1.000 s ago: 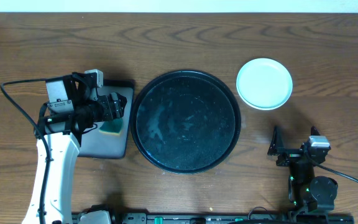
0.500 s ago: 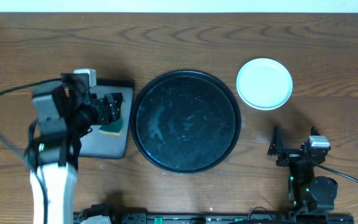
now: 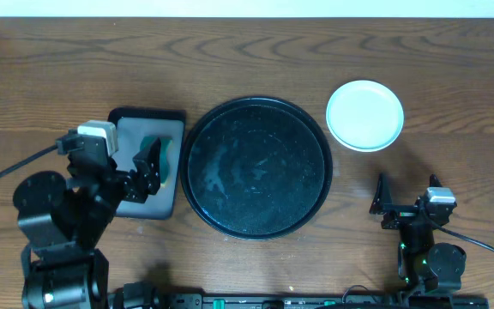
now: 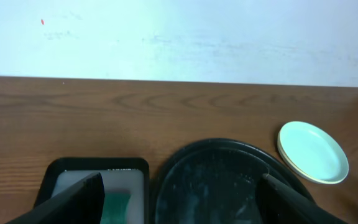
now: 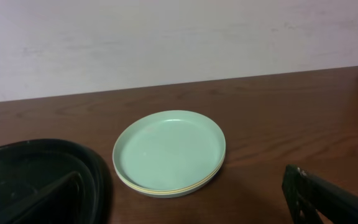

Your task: Clean dirty plates on tray and stack at the side

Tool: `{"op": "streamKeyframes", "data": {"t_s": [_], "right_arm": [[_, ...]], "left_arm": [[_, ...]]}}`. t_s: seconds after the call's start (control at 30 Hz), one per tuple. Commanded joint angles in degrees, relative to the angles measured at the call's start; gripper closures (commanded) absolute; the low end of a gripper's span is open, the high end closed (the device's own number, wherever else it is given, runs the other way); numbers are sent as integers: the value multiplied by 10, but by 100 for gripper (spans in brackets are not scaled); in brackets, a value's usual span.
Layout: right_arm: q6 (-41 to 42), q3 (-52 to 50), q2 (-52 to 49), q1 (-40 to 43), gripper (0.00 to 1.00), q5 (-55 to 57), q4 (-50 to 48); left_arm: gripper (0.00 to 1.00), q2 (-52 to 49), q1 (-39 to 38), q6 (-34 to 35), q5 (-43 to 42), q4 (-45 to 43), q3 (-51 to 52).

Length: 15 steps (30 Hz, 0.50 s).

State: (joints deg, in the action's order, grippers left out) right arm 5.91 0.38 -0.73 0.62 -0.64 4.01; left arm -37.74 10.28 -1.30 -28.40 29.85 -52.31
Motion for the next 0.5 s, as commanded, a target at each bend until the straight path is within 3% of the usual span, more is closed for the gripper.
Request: {"op": "streamKeyframes", "data": {"t_s": [0.0, 0.47], "right_arm": [[9, -1, 4, 4, 1, 4, 3], [9, -1, 4, 4, 1, 4, 3]], "left_arm": [[22, 32, -1, 1, -7, 14, 3], [22, 235, -2, -2, -6, 267, 16]]}}
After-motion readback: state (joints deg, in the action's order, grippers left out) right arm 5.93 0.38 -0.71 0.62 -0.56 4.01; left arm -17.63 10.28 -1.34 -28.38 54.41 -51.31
